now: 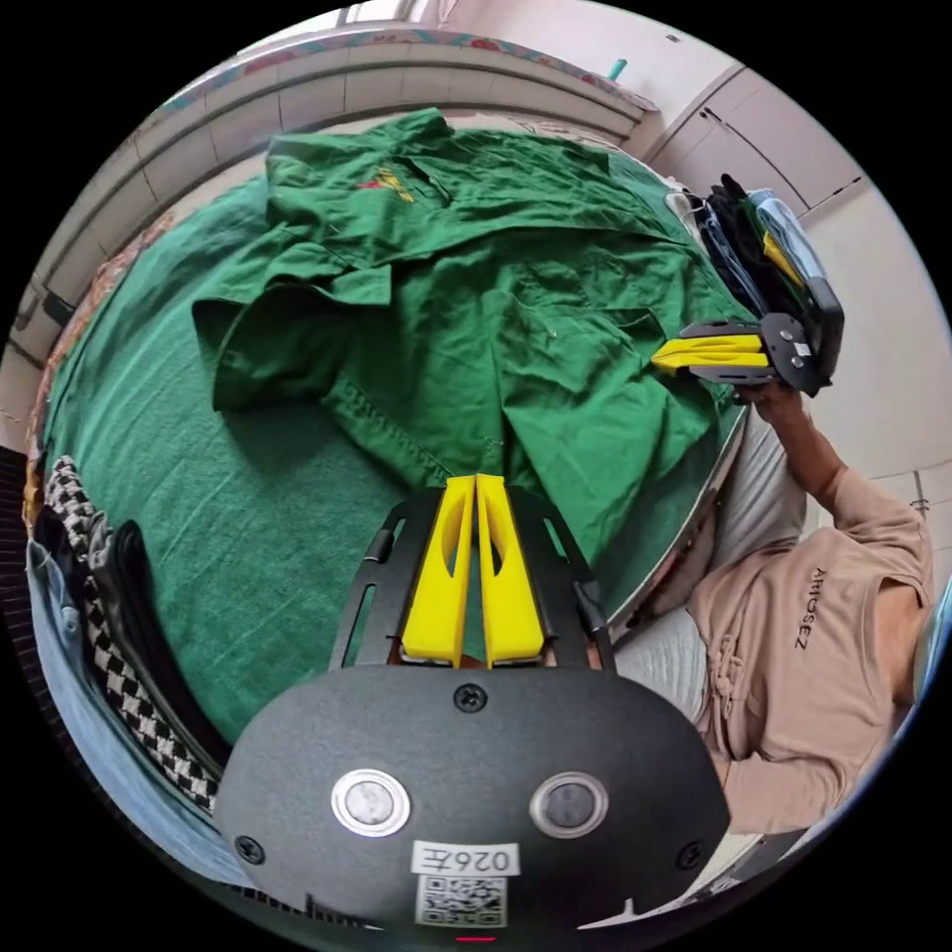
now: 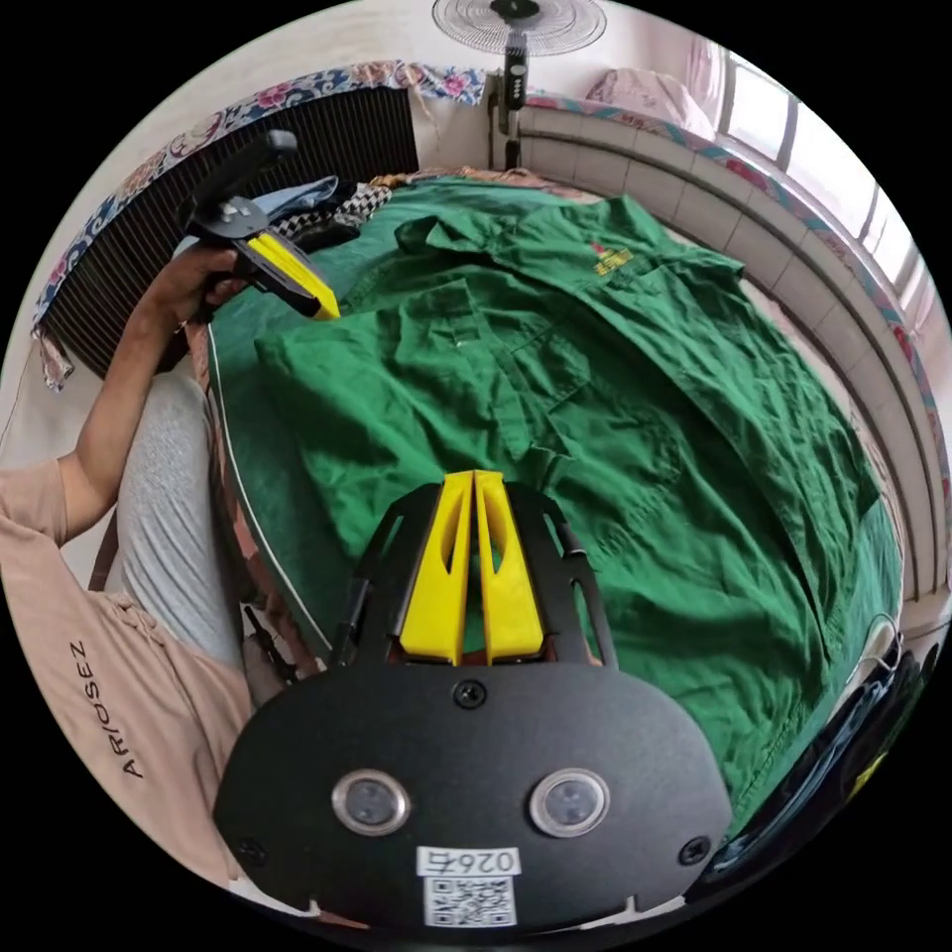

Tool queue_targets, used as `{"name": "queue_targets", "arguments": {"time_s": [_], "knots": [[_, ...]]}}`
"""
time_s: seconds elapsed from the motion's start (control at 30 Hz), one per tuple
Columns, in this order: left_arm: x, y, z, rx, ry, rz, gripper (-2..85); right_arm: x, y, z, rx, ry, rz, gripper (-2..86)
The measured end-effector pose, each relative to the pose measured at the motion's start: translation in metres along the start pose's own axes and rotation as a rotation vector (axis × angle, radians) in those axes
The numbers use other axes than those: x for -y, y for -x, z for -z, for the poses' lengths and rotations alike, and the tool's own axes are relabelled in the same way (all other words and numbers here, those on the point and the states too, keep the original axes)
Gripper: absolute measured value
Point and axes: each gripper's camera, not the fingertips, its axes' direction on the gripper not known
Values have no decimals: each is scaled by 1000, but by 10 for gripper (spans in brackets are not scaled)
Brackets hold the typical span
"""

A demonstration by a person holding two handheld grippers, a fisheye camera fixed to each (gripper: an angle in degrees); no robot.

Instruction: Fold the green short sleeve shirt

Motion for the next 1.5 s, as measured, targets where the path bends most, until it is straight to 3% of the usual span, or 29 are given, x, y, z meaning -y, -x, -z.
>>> {"name": "queue_targets", "arguments": {"time_s": [0.13,0.27,0.43,0.57,0.8,1.0,1.13,1.33,1.5], "knots": [[-25,-9,39,105,-174,-7,-10,14,-3,72,-84,-153,-13,-7],[-26,11,65,137,-326,44,-10,94,-2,115,-53,-239,67,7],[-66,46,43,24,-306,142,-10,225,16,100,-71,-218,191,20],[-111,41,30,57,-250,143,-10,308,42,68,-155,-178,346,38],[-150,14,31,93,-270,124,-10,358,51,29,-262,-99,466,46],[-197,-29,29,176,-248,70,-10,388,27,-5,-303,-52,444,-4],[-218,-44,32,272,-280,76,-10,393,-32,9,-100,-119,257,-14],[-201,-16,20,132,-157,86,-10,375,-126,12,163,-239,37,-15],[-232,19,9,8,-273,203,-9,366,-152,-21,229,-266,2,-15]]}}
